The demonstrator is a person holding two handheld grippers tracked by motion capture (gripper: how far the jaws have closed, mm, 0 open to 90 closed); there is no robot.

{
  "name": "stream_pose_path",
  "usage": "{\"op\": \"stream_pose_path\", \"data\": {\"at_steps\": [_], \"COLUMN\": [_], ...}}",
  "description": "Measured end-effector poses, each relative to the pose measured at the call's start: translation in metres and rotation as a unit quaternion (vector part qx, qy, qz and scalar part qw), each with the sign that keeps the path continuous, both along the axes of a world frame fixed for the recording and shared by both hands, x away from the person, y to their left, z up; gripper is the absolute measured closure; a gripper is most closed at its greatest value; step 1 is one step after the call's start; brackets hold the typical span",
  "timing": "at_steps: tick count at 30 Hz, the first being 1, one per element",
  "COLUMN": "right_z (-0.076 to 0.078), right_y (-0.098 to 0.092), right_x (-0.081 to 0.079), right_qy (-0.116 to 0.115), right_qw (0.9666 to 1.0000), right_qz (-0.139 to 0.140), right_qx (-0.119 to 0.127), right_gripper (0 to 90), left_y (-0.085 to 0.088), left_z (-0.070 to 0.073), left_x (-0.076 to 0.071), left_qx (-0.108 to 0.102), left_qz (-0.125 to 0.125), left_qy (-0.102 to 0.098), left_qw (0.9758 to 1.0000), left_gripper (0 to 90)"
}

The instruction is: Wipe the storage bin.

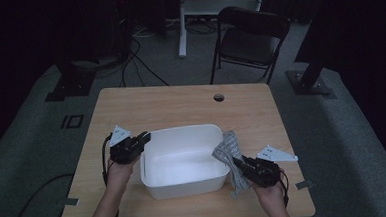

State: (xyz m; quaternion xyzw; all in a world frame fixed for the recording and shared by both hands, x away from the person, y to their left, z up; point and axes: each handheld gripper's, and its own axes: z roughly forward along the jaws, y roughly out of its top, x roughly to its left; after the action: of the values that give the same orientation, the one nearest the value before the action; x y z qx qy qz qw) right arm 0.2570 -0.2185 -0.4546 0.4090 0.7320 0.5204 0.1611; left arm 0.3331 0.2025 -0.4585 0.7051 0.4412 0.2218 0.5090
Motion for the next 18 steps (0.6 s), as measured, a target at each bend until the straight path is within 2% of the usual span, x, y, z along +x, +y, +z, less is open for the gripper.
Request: {"op": "stream_pose_path", "data": {"at_steps": [4,6,7,9,12,18], "right_z": [-0.0023,-0.0031,-0.0048,-0.0048,-0.0057,-0.0058], "right_y": [0.0003,0.0014,0.0010,0.0013,0.0015,0.0038], "right_x": [0.0018,0.0024,0.0032,0.0039,0.0045,0.0070], "right_qy": [0.002,0.006,0.014,0.015,0.020,0.020], "right_qw": [1.0000,0.9999,0.9998,0.9998,0.9997,0.9996], "right_qz": [-0.003,-0.012,-0.011,-0.013,-0.013,-0.019], "right_qx": [0.003,-0.006,0.007,0.000,0.008,0.000], "right_gripper": [76.6,76.8,77.0,77.1,77.2,77.3], "left_y": [-0.0002,-0.0001,-0.0001,-0.0001,-0.0004,-0.0008], "left_z": [0.0000,0.0000,0.0000,0.0000,0.0001,0.0003], "left_x": [-0.0001,0.0000,0.0000,0.0000,0.0000,-0.0001], "left_qx": [-0.001,0.000,0.000,0.000,0.001,0.002], "left_qz": [0.001,0.000,0.000,0.000,0.001,0.002], "left_qy": [0.000,0.000,0.000,0.000,0.000,0.000], "left_qw": [1.0000,1.0000,1.0000,1.0000,1.0000,1.0000], "left_gripper": [79.4,79.4,79.4,79.4,79.4,79.4]}}
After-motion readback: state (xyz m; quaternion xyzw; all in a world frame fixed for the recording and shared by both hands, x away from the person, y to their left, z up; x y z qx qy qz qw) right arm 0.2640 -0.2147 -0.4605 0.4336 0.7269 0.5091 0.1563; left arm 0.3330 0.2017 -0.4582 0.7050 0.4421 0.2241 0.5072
